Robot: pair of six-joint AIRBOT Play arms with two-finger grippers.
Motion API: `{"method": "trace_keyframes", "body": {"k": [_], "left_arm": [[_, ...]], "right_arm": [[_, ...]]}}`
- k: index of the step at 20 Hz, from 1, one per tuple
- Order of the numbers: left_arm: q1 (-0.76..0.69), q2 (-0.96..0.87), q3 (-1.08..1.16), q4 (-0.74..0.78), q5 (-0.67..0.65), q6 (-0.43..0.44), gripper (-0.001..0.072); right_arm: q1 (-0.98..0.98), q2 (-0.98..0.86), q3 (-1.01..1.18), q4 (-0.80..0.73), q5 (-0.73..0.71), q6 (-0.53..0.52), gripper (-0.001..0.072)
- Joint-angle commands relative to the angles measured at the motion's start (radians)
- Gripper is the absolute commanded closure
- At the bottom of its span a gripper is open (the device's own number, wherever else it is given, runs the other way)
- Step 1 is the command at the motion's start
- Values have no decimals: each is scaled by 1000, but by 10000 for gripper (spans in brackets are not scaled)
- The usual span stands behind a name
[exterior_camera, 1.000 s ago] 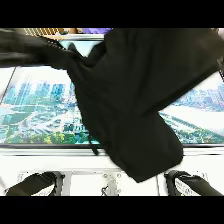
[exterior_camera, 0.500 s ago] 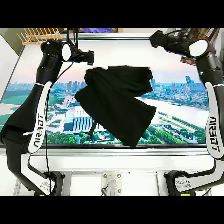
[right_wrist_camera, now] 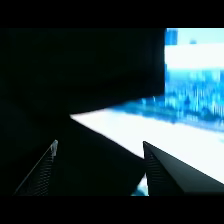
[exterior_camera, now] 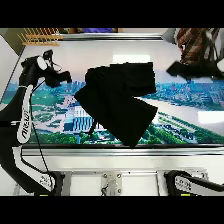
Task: Fold the clothes and pants, and hang the long-sleeved shirts on hangers.
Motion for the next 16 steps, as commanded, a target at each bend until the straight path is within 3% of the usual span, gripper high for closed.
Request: {"method": "trace_keyframes", "body": {"k": [1, 3, 6, 16], "left_arm": [[89, 2, -163, -183, -12, 14, 18], [95, 2, -203, -203, -4, 34, 18], [82, 2, -224, -221, 31, 63, 18], [6, -79, -240, -402, 275, 127, 18]], "right_arm": [[-48, 95, -348, -46, 49, 132, 124], [-45, 86, -492, -25, -2, 142, 123], [-20, 42, -618, 137, -107, 101, 123], [107, -13, -632, 225, -149, 70, 124]]}}
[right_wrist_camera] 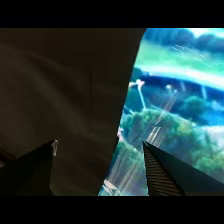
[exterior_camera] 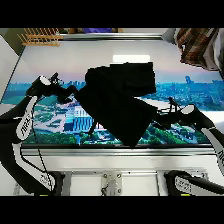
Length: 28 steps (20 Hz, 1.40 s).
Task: Fold the clothes and pants, and hang the long-sleeved shirts on hangers.
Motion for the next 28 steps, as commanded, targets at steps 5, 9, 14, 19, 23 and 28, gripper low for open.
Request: {"method": "trace_keyframes", "body": {"k": [5, 9, 14, 19, 23, 28], "left_arm": [[-20, -53, -2, -132, 156, 11, 224], [-11, -39, -2, -129, 114, 22, 692], [-14, 153, -159, 46, 64, 35, 692], [-84, 485, -529, 104, 20, 65, 691], [-228, 690, -748, 97, 57, 55, 691], [-381, 788, -849, 97, 165, -15, 691]], "right_arm": [[21, -4, -5, 19, -23, -4, 124], [44, -7, -5, 21, -95, 1, 130], [50, -15, 12, 29, -189, -1, 696], [42, -68, 310, -93, -165, -3, 698], [43, -166, 628, -246, -29, 34, 681], [2, -96, 702, -285, 162, 24, 175]]}}
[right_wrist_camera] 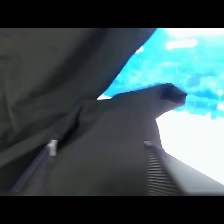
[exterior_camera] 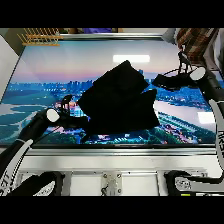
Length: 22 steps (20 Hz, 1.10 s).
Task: Fold the clothes and pants, and hang the long-sleeved shirts on hangers.
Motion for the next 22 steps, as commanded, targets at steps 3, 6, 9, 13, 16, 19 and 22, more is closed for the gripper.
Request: {"method": "trace_keyframes", "body": {"k": [3, 6, 9, 13, 16, 19, 22], "left_arm": [[-96, 80, -76, 3, 58, -38, 691], [-94, 86, -84, 8, 53, -37, 691], [-94, 86, -83, 9, 54, -37, 691], [-94, 86, -84, 8, 47, -37, 691], [-94, 86, -84, 8, 42, -37, 691], [-94, 86, -83, 8, 38, -37, 691], [-94, 86, -83, 8, 38, -37, 691]], "right_arm": [[-71, 212, -135, -215, 191, 145, 194], [-143, 418, -487, -313, 154, 371, 193], [-238, 544, -816, -168, 49, 437, 190], [-263, 537, -1036, 122, -174, 343, 190], [-205, 478, -1056, 267, -316, 246, 190], [-130, 407, -1055, 396, -438, 166, 191], [-66, 356, -1051, 542, -510, 34, 200]]}}
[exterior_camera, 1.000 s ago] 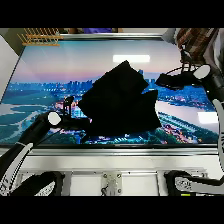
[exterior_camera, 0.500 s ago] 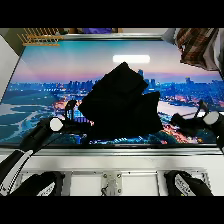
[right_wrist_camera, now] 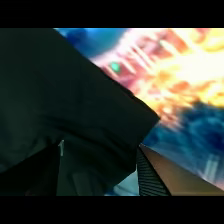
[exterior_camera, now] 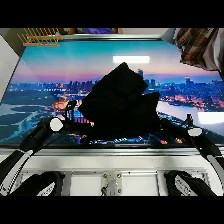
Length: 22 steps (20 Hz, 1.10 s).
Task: Fold the clothes and pants, and hang the long-sleeved shirts on hangers.
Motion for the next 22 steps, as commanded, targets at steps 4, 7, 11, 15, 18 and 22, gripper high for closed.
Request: {"method": "trace_keyframes", "body": {"k": [4, 7, 11, 15, 18, 22], "left_arm": [[0, 1, 0, 3, 4, 2, 691], [6, 2, 26, 3, -10, 1, 691], [86, 126, 261, 2, -60, -6, 692], [132, 335, 619, -6, -72, -55, 692], [95, 455, 799, -6, -52, -91, 692], [-2, 545, 872, -6, 8, -115, 692]], "right_arm": [[79, -70, 30, 170, -98, -239, 660], [61, -28, 132, 130, -30, -335, 698], [-11, 95, 497, -11, 240, -339, 698], [-24, 219, 985, -1, 348, -336, 699], [-24, 270, 1271, 39, 349, -336, 699], [-25, 299, 1500, 39, 329, -336, 699]]}}
